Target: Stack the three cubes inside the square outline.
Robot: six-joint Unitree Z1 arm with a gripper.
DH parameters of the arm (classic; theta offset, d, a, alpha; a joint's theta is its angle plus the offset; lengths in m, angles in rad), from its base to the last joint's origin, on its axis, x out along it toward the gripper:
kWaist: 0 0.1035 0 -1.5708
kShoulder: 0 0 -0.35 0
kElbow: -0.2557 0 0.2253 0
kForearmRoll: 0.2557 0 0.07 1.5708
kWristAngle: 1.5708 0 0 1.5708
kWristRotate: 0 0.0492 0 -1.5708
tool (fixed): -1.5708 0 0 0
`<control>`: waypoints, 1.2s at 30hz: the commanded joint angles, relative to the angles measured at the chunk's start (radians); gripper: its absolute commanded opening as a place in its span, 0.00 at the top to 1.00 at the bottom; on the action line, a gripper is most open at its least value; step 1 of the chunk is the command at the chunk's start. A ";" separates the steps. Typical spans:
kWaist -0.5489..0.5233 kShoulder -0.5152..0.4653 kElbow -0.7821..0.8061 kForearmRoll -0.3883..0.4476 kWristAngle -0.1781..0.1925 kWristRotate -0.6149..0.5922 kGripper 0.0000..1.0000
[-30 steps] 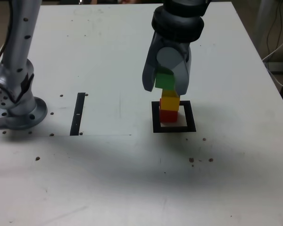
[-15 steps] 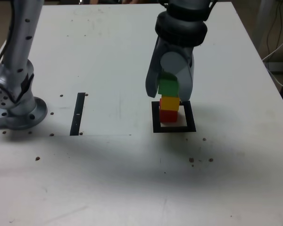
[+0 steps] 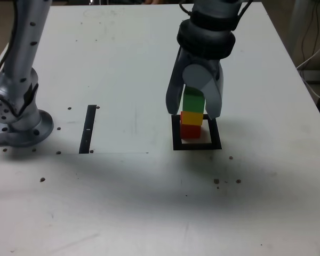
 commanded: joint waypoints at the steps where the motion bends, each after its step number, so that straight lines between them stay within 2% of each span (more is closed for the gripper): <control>1: 0.001 -0.003 -0.001 -0.002 0.006 0.002 0.01; 10: 0.001 -0.049 -0.001 0.007 0.018 0.021 0.01; 19: 0.001 -0.185 0.036 0.031 0.033 0.069 0.00; 24: 0.000 -0.267 0.135 0.037 0.050 0.078 0.00; 31: 0.001 -0.362 0.327 0.027 0.041 0.079 0.00; 36: 0.001 -0.416 0.451 -0.025 0.029 0.066 0.00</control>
